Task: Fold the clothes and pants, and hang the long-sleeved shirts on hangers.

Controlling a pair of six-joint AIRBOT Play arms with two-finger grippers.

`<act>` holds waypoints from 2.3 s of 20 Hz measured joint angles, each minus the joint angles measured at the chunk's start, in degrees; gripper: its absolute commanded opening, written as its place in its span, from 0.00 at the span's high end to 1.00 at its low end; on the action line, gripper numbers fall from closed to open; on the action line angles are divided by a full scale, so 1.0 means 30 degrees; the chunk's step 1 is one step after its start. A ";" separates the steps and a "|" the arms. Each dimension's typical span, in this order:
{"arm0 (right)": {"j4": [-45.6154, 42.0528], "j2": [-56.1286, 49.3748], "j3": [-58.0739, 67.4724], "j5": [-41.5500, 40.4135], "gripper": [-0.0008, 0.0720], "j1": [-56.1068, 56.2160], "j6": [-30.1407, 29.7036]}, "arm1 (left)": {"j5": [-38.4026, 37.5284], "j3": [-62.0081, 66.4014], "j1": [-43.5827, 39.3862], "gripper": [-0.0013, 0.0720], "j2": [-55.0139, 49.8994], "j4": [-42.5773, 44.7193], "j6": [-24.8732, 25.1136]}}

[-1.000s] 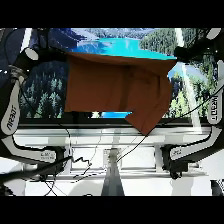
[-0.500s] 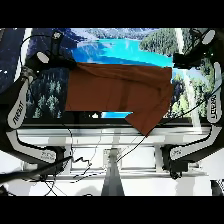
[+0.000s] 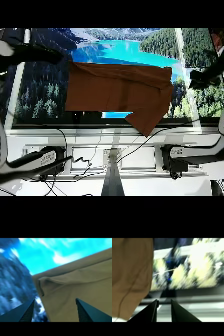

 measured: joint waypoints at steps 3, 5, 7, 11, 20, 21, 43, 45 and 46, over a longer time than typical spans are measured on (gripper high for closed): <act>0.1428 0.2586 -0.4291 -0.0554 0.70 -0.1246 -0.0481 | -0.0765 0.0000 0.1013 0.21 0.2368 -0.0007 -0.1202; 0.2484 0.4138 -0.7461 -0.1311 0.67 -0.1785 -0.1013 | -0.1020 0.0000 0.1683 0.32 0.3446 -0.0007 -0.2339; 0.3555 0.5275 -1.0462 -0.2302 0.37 -0.2047 -0.1625 | -0.1413 0.0000 0.2259 0.32 0.4036 -0.0007 -0.3220; 0.5617 0.6215 -1.5365 -0.4597 0.38 -0.2280 -0.2470 | -0.3024 -0.0022 0.3424 0.33 0.4189 0.0233 -0.4656; 0.9559 0.6543 -2.0138 -0.9296 0.75 -0.2361 -0.4845 | -0.5763 -0.2696 0.6965 0.33 0.2535 0.2200 -0.7963; 0.9814 0.6535 -2.0254 -0.9763 0.92 -0.2361 -0.5202 | -0.5821 -0.3366 0.7213 0.33 0.2382 0.2288 -0.8043; 1.2575 0.6572 -1.9890 -1.0673 0.97 -0.2353 -0.7883 | -0.1931 -1.4214 0.5858 0.96 -0.1741 -0.5843 -0.0168; 1.2692 0.6659 -1.9307 -1.0091 0.97 -0.2361 -0.7890 | -0.1851 -1.4105 0.5348 0.96 -0.1843 -0.6164 0.0007; 1.2794 0.6805 -1.9023 -0.9814 0.97 -0.2361 -0.7890 | -0.1785 -1.3930 0.5173 0.96 -0.1880 -0.6557 0.0146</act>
